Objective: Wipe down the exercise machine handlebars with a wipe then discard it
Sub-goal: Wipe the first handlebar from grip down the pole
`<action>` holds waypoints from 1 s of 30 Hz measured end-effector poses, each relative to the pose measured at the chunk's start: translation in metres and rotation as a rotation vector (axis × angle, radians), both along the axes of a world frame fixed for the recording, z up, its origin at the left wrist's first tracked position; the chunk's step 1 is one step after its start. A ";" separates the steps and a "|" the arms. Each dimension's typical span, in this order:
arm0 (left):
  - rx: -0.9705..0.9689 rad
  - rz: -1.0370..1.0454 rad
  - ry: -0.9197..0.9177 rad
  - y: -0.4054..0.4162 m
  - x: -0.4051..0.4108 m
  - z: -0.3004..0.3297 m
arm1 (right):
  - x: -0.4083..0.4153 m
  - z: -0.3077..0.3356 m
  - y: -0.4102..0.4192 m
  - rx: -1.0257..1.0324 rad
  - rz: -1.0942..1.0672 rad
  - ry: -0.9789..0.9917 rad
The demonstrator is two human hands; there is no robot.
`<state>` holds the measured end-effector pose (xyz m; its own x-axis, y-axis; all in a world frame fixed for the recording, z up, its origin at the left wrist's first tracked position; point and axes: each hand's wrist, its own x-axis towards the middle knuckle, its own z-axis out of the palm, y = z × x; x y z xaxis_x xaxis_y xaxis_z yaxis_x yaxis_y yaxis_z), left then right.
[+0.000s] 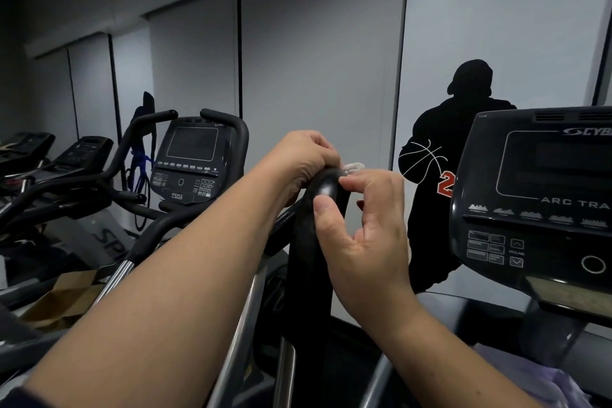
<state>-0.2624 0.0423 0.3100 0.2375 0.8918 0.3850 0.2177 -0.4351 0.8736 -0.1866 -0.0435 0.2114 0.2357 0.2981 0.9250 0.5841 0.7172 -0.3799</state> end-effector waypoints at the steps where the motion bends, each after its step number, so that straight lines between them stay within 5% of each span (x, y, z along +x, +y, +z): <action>1: -0.003 0.013 -0.009 -0.002 -0.001 0.000 | 0.003 0.003 -0.001 -0.001 0.018 -0.014; 5: 0.009 0.010 -0.059 -0.008 -0.004 -0.003 | 0.034 0.030 0.009 -0.032 -0.037 0.088; 11: 0.107 0.079 -0.051 -0.026 -0.014 -0.007 | 0.052 0.056 0.033 -0.599 0.248 0.139; 19: 0.330 0.217 0.142 -0.067 -0.009 -0.012 | 0.052 0.048 0.048 -0.592 0.468 0.414; 30: 0.246 0.172 -0.028 -0.067 -0.007 -0.020 | 0.051 0.030 0.052 -0.505 0.536 0.561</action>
<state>-0.2695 -0.0244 0.2899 0.0775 0.7970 0.5990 0.2842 -0.5935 0.7530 -0.1352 0.0086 0.2414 0.3239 0.8334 0.4477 -0.1421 0.5107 -0.8479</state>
